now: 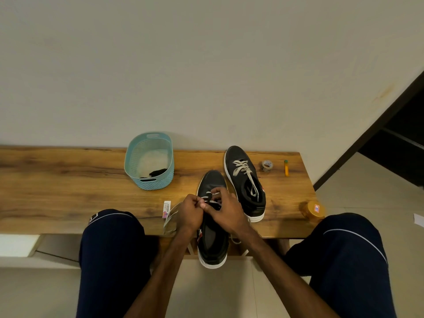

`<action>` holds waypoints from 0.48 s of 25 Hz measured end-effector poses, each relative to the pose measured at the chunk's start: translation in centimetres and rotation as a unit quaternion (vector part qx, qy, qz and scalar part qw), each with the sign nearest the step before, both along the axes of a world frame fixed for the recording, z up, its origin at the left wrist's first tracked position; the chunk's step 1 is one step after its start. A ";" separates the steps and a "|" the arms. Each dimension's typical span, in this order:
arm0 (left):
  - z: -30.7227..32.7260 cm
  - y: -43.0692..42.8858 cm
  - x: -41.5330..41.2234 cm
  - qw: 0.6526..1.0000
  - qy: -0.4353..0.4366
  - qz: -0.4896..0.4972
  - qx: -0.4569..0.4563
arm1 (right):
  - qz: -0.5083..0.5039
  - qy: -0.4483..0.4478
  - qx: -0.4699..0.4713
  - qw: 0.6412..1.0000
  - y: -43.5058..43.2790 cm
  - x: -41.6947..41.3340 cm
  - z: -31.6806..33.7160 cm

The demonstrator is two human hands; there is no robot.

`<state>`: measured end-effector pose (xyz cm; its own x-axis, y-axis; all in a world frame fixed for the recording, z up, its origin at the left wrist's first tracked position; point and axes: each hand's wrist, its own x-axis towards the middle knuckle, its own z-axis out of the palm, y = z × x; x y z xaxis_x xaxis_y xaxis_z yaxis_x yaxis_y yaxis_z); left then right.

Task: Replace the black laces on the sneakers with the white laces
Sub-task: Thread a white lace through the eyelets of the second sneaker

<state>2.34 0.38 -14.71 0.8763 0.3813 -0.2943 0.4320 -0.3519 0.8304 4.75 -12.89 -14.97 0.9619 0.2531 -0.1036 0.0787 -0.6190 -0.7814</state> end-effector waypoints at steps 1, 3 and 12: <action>-0.1 0.1 0.0 1.000 -0.001 0.015 -0.020 | 0.001 -0.005 -0.016 1.000 0.1 -0.2 -0.1; 0.4 0.1 0.0 0.995 -0.016 0.057 -0.085 | -0.008 -0.015 -0.010 1.000 0.2 -0.5 -0.2; 3.4 2.0 0.9 0.912 -0.164 0.204 -0.316 | -0.070 -0.115 0.001 0.991 -0.8 -1.9 -0.5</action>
<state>3.29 2.39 -11.33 0.7800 0.5403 -0.3157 0.1125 0.3752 0.9201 2.83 -13.73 -15.46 0.9855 0.1163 0.1234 0.1693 -0.6349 -0.7538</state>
